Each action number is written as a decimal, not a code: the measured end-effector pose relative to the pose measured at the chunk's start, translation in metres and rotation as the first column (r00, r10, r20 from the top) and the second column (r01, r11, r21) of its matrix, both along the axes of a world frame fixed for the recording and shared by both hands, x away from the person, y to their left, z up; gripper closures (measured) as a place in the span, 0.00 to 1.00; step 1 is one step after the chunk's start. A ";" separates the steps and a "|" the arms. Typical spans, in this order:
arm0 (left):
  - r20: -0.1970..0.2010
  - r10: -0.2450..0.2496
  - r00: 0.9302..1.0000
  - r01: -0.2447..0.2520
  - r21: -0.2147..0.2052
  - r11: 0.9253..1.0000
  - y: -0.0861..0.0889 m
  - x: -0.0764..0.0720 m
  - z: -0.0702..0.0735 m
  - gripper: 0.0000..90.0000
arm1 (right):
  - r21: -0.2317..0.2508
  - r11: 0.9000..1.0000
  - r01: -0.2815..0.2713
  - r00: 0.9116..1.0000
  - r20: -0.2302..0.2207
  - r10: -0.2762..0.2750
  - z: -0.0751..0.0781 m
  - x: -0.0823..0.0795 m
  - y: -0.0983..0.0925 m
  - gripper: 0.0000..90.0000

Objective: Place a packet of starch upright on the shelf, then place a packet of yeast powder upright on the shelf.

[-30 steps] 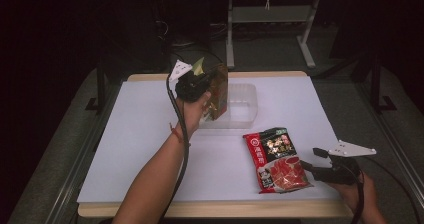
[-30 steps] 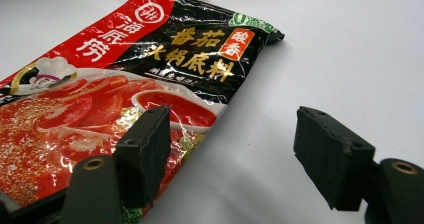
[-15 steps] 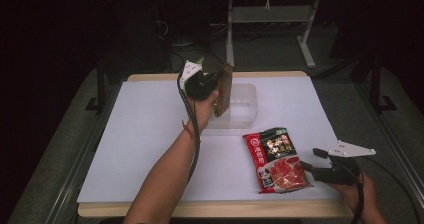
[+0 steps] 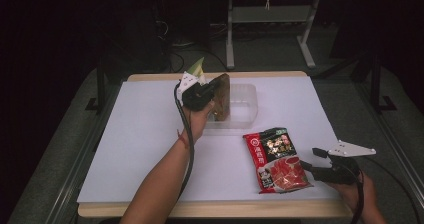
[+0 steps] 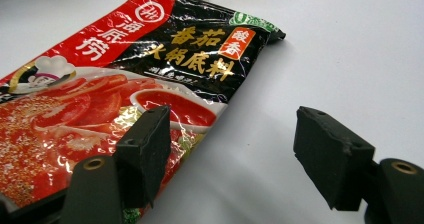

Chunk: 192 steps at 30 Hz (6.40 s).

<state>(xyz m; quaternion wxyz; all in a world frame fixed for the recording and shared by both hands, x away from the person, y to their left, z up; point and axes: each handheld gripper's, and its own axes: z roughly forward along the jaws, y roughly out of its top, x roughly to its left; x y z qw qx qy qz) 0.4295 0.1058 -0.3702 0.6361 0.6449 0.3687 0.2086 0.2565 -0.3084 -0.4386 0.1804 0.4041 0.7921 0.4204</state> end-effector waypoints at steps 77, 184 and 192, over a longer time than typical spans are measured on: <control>-0.160 -0.355 0.921 0.389 0.377 0.840 0.062 -0.101 -0.050 0.40 | 0.019 0.997 -0.073 0.996 -0.050 0.074 0.003 0.001 0.012 0.39; -0.533 -0.419 0.735 0.596 0.214 0.774 -0.047 -0.079 -0.084 0.24 | 0.115 0.972 -0.203 0.942 -0.249 0.226 -0.015 -0.004 0.074 0.39; -0.532 -0.436 0.726 0.613 0.213 0.761 -0.059 -0.074 -0.084 0.23 | 0.116 0.980 -0.162 0.958 -0.220 0.184 -0.016 -0.003 0.076 0.49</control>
